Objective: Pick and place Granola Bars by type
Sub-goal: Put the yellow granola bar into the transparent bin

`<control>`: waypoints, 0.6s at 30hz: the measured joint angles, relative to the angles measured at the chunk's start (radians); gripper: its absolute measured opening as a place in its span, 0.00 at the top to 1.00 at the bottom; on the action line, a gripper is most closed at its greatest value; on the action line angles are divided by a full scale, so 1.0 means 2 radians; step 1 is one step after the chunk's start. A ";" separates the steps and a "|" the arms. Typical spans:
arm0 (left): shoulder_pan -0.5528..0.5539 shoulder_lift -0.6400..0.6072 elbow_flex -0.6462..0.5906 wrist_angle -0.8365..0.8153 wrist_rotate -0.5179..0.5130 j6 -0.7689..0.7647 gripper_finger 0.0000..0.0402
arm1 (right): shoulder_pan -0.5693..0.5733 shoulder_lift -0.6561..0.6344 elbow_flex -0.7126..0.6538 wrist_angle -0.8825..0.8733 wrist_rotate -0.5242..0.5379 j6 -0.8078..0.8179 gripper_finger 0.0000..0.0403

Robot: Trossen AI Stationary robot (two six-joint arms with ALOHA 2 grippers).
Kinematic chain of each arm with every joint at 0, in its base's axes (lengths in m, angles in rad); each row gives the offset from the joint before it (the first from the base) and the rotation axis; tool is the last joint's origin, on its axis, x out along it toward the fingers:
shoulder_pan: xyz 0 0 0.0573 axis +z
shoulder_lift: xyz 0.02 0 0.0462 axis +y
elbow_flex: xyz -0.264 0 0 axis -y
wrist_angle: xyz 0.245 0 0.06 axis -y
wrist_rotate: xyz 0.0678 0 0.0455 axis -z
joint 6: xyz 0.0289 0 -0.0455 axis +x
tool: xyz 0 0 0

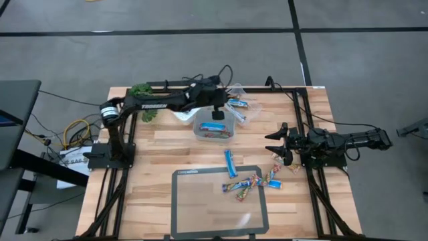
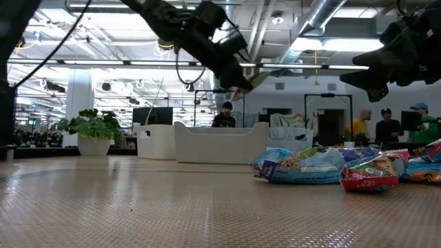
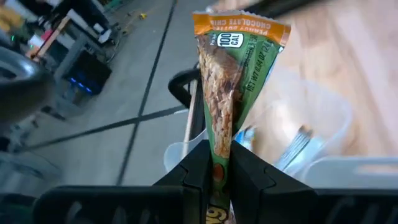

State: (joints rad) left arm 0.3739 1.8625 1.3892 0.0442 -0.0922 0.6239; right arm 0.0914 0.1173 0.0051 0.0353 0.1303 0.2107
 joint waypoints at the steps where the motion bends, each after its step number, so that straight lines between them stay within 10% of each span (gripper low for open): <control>1: 0.001 0.011 0.017 -0.015 -0.001 0.022 0.90 | 0.000 0.000 0.000 0.000 0.000 0.000 0.41; 18: 0.005 0.169 0.217 -0.184 -0.036 0.277 0.90 | 0.000 0.000 0.000 0.000 0.000 0.000 0.41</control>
State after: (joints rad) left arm 0.3839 2.2006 1.8239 -0.3235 -0.1646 1.1782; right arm 0.0916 0.1174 0.0049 0.0356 0.1308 0.2107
